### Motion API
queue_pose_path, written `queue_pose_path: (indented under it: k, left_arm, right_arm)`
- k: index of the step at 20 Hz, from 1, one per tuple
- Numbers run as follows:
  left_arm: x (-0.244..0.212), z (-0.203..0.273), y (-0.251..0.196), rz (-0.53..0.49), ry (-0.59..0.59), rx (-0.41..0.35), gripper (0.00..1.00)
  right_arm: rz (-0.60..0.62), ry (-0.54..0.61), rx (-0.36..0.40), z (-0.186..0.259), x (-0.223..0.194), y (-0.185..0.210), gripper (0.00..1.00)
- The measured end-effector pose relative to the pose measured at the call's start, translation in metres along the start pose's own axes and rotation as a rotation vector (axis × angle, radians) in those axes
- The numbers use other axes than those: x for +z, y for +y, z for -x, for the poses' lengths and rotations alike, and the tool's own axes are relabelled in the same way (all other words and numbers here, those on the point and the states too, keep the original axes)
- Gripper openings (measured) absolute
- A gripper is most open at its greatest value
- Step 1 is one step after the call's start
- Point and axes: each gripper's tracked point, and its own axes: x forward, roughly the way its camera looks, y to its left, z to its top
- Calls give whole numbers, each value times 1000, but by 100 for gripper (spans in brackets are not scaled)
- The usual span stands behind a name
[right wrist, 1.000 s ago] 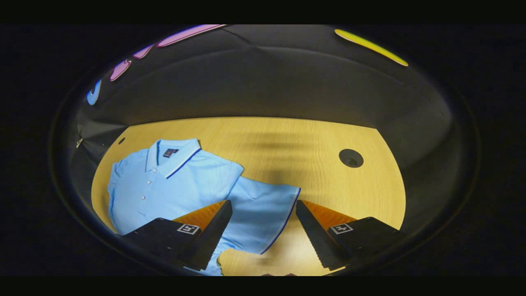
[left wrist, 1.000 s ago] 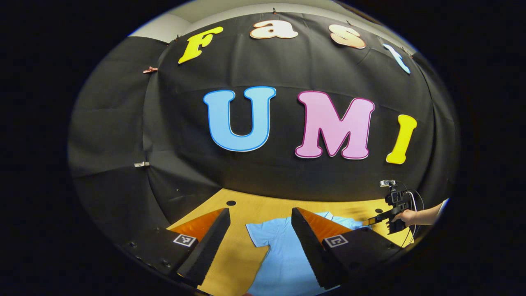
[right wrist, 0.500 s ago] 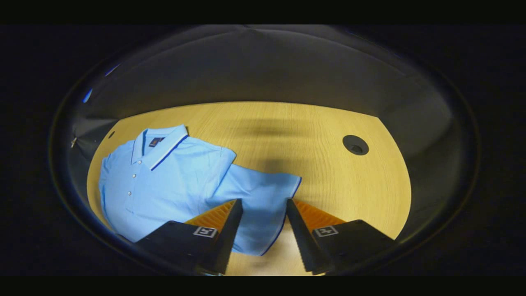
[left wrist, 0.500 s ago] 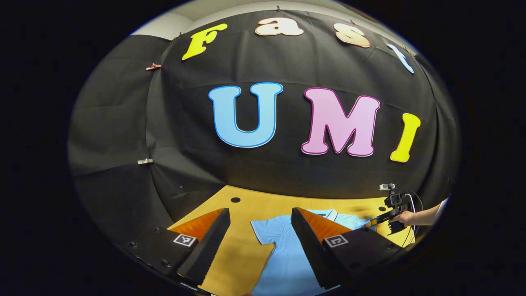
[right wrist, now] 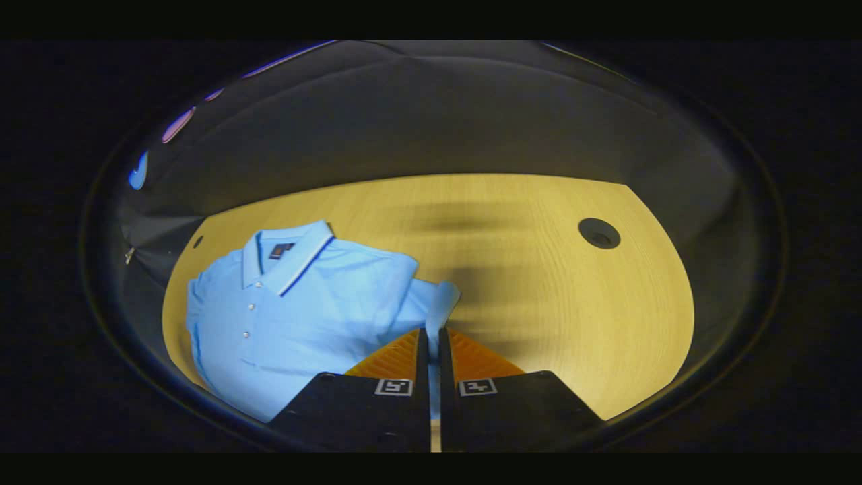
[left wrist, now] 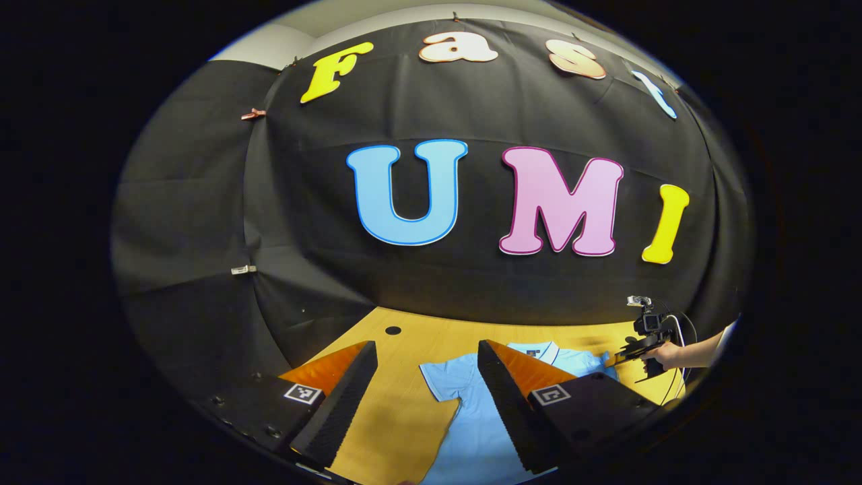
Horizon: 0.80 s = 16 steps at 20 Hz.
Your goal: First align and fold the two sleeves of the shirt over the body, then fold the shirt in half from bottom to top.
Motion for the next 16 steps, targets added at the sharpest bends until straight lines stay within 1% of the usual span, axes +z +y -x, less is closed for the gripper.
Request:
queue_pose_path:
  k: [3, 4, 5, 7, 8, 10, 11, 12, 13, 14, 15, 16]
  left_arm:
    - [-2, 0, 5, 12, 6, 3, 97]
    - [-1, 1, 5, 11, 6, 0, 97]
    - [-3, 1, 5, 10, 6, -3, 97]
    - [-4, 2, 6, 7, 7, -8, 97]
    - [-5, 2, 7, 5, 11, -12, 97]
    - [-12, 2, 11, -1, 26, -17, 97]
    - [-17, 0, 14, -2, 38, -20, 97]
    - [-21, -2, 15, 1, 52, -27, 97]
    - [-27, -7, 15, 8, 65, -40, 97]
    - [-34, -14, 16, 17, 82, -55, 97]
    - [-42, -23, 16, 28, 109, -74, 97]
    - [-50, -36, 16, 44, 133, -95, 98]
  right_arm:
    - [6, -48, 113, 17, 19, 56, 10]
    - [27, -55, 134, 20, 22, 71, 10]
    - [66, -54, 135, 19, 20, 80, 10]
    - [162, -17, 87, 6, 5, 84, 10]
    - [191, 10, 61, -3, -4, 82, 10]
    - [206, 73, 47, -13, -25, 83, 10]
    - [206, 92, 45, -16, -32, 83, 13]
    - [204, 93, 60, -18, -35, 88, 15]
    - [207, 77, 60, -10, -33, 88, 29]
    - [204, 63, 83, 0, -31, 92, 42]
    - [194, 37, 102, 13, -27, 95, 62]
    - [180, 9, 120, 27, -21, 97, 67]
